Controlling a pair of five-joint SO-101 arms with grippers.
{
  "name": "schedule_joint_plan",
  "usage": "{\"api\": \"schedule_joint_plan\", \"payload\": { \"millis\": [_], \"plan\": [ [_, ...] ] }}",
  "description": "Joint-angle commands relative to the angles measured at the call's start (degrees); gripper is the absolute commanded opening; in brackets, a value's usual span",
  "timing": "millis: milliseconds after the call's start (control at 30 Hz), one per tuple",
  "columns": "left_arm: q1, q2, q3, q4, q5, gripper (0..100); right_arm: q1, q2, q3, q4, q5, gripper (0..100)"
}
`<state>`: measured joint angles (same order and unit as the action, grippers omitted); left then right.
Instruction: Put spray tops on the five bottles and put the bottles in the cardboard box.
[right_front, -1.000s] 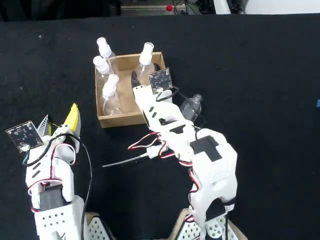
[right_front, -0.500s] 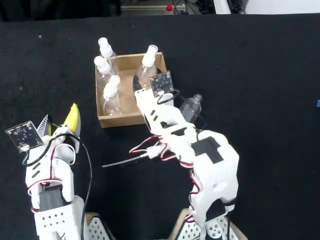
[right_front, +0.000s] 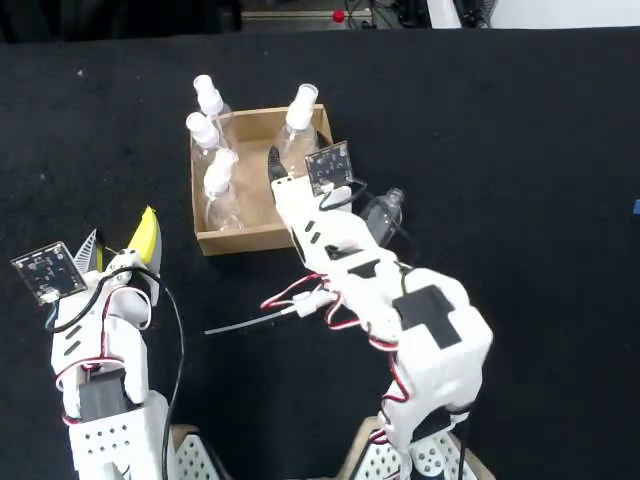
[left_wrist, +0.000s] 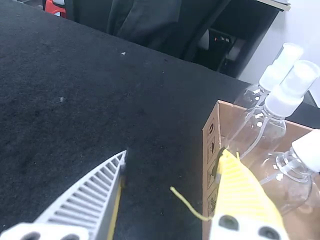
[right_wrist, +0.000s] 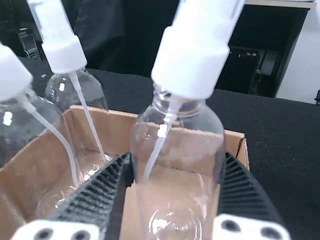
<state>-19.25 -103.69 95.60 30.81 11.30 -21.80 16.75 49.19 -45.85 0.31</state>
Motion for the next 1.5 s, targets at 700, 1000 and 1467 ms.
{"api": "schedule_joint_plan", "payload": {
  "millis": [700,1000,1467],
  "plan": [
    [-0.66,-0.62,0.22,-0.97,-0.44,27,-0.88,1.98,-8.40,1.67,0.00,21.6],
    [-0.66,-0.62,0.22,-0.97,-0.44,27,-0.97,2.07,-8.48,1.67,0.00,21.6],
    [-0.75,-0.62,0.22,-0.97,-0.44,27,-0.97,6.02,-10.95,1.58,0.26,21.6]
  ]
}}
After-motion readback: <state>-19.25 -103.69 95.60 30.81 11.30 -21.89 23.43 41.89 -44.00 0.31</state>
